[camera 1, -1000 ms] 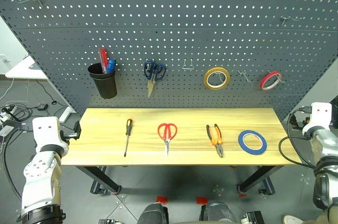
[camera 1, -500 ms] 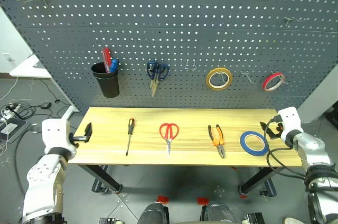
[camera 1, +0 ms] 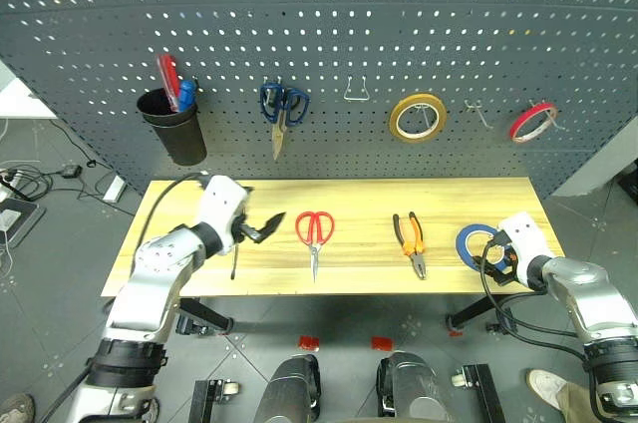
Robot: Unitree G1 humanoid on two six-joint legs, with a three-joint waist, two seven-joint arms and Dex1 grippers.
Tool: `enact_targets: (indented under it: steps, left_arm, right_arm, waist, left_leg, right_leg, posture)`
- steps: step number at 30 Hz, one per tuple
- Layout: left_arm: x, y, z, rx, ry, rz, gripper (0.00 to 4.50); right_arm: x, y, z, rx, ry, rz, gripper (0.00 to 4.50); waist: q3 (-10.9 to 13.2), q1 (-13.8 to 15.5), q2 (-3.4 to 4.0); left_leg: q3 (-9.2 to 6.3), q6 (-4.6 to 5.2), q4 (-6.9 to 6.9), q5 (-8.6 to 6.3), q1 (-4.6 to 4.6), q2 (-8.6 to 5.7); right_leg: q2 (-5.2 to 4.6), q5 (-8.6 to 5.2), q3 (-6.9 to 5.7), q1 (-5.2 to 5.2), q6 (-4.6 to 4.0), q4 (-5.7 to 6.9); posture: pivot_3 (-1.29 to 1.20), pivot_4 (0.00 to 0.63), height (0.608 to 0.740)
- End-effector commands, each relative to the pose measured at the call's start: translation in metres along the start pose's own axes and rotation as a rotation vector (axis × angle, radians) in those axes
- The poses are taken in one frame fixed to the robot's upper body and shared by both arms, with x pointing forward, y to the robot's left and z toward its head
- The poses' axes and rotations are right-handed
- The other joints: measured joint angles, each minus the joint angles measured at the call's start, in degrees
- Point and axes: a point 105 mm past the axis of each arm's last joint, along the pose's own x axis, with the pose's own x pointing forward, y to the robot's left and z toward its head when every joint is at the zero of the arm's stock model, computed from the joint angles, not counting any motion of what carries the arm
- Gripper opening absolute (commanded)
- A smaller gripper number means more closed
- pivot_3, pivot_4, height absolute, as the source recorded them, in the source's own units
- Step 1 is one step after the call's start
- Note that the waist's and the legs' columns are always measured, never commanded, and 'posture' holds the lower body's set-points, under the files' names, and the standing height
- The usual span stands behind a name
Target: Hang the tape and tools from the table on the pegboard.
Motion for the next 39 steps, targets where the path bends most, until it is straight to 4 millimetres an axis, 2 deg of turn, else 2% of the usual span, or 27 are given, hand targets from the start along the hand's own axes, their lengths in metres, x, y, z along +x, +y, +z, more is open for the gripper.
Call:
enact_targets:
  steps: [1,6,11,14,18,23,24,26,27,29,33,35,38,39]
  left_arm:
    - [0.01,-0.031,0.014,0.043,-0.067,-0.236,4.46]
    - [0.016,-0.063,0.014,0.13,-0.066,-0.479,4.46]
    - [0.02,-0.08,0.015,0.153,-0.077,-0.613,4.46]
    - [0.019,-0.089,0.014,0.155,-0.071,-0.676,4.5]
    - [0.02,-0.097,0.012,0.158,-0.077,-0.703,4.5]
    - [0.025,-0.093,0.019,0.14,-0.142,-0.625,4.5]
    - [0.025,-0.093,0.019,0.131,-0.146,-0.621,4.5]
    - [0.025,-0.091,0.02,0.103,-0.155,-0.607,4.5]
    - [0.026,-0.09,0.021,0.093,-0.16,-0.597,4.5]
    - [0.029,-0.083,0.025,0.091,-0.185,-0.535,4.5]
    - [0.041,-0.062,0.046,0.048,-0.284,-0.368,4.5]
    - [0.046,-0.051,0.058,0.024,-0.336,-0.264,4.5]
    - [0.045,-0.058,0.072,-0.023,-0.389,-0.291,4.5]
    - [0.044,-0.062,0.075,-0.025,-0.401,-0.315,4.5]
  right_arm:
    - [0.003,0.002,0.015,-0.033,0.008,0.037,4.5]
    - [0.021,0.005,0.021,-0.107,0.062,0.09,4.5]
    - [0.037,-0.004,0.018,-0.179,0.14,0.081,4.5]
    - [0.043,-0.011,0.016,-0.194,0.183,0.071,3.95]
    - [0.048,-0.017,0.013,-0.236,0.226,0.057,2.58]
    - [0.051,-0.02,0.009,-0.268,0.247,0.046,0.92]
    - [0.051,-0.02,0.008,-0.266,0.246,0.049,0.71]
    - [0.05,-0.021,0.01,-0.256,0.229,0.042,0.68]
    - [0.048,-0.023,0.013,-0.242,0.208,0.032,0.68]
    - [0.036,-0.033,0.033,-0.272,0.09,-0.045,0.68]
    - [0.003,-0.035,0.069,-0.379,-0.144,-0.238,0.68]
    - [-0.017,-0.02,0.088,-0.505,-0.276,-0.328,0.68]
    - [-0.046,0.025,0.111,-0.615,-0.49,-0.393,0.68]
    - [-0.053,0.035,0.116,-0.629,-0.54,-0.41,0.68]
  waist:
    - [0.88,-0.15,-0.11]
    - [2.8,-0.05,-0.24]
    - [3.69,0.01,-0.36]
    - [3.7,0.01,-0.39]
    - [3.67,0.0,-0.42]
    - [3.59,0.04,-0.54]
    - [3.58,0.05,-0.57]
    - [3.55,0.05,-0.59]
    - [3.55,0.05,-0.59]
    - [3.55,0.36,-0.58]
    - [3.53,0.56,-0.52]
    - [3.52,0.55,-0.51]
    - [3.49,0.2,-0.55]
    - [3.48,0.04,-0.55]
  left_leg:
    - [0.07,0.02,0.01,-0.01,0.0,0.0]
    - [0.32,0.08,0.0,-0.05,-0.05,0.04]
    - [0.45,0.1,0.06,-0.07,-0.09,0.03]
    - [0.5,0.0,0.07,-0.01,-0.16,0.03]
    - [0.51,-0.05,0.1,0.02,-0.11,0.04]
    - [0.48,-0.05,0.14,0.02,-0.01,0.04]
    - [0.48,-0.05,0.15,0.02,0.02,0.04]
    - [0.48,-0.05,0.18,0.01,0.03,0.04]
    - [0.49,-0.05,0.19,0.02,0.03,0.04]
    - [0.47,-0.06,0.19,0.02,0.03,0.04]
    - [0.5,-0.12,0.16,0.05,-0.27,0.0]
    - [0.53,-0.14,0.2,0.07,-0.48,-0.01]
    - [0.59,-0.15,0.2,0.08,-0.62,0.0]
    - [0.6,-0.16,0.18,0.08,-0.62,0.04]
  right_leg:
    - [-0.01,0.0,0.05,-0.02,0.01,-0.01]
    - [-0.01,-0.05,0.24,-0.18,0.08,-0.02]
    - [-0.03,-0.05,0.32,-0.23,0.1,-0.01]
    - [-0.05,-0.04,0.32,-0.28,0.1,-0.03]
    - [-0.05,-0.02,0.3,-0.22,0.14,-0.03]
    - [-0.06,0.03,0.29,-0.09,0.24,-0.02]
    - [-0.06,0.05,0.3,-0.06,0.28,-0.05]
    - [-0.06,0.08,0.3,-0.03,0.32,-0.05]
    - [-0.06,0.09,0.31,-0.03,0.34,-0.05]
    - [-0.06,0.1,0.3,-0.03,0.34,-0.04]
    - [-0.13,0.1,0.29,-0.29,0.34,-0.03]
    - [-0.16,0.12,0.24,-0.5,0.39,-0.02]
    - [-0.17,0.14,0.11,-0.68,0.42,0.04]
    - [-0.15,0.13,0.08,-0.71,0.42,0.04]
  posture:
    - [-0.3,0.29,0.74]
    - [-0.3,0.302,0.74]
    - [-0.29,0.295,0.74]
    - [-0.28,0.28,0.74]
    - [-0.28,0.265,0.74]
    - [-0.28,0.249,0.74]
    - [-0.28,0.246,0.74]
    - [-0.28,0.241,0.74]
    - [-0.28,0.24,0.74]
    - [-0.28,0.236,0.74]
    - [-0.3,0.234,0.74]
    - [-0.31,0.235,0.74]
    - [-0.32,0.238,0.74]
    - [-0.32,0.238,0.74]
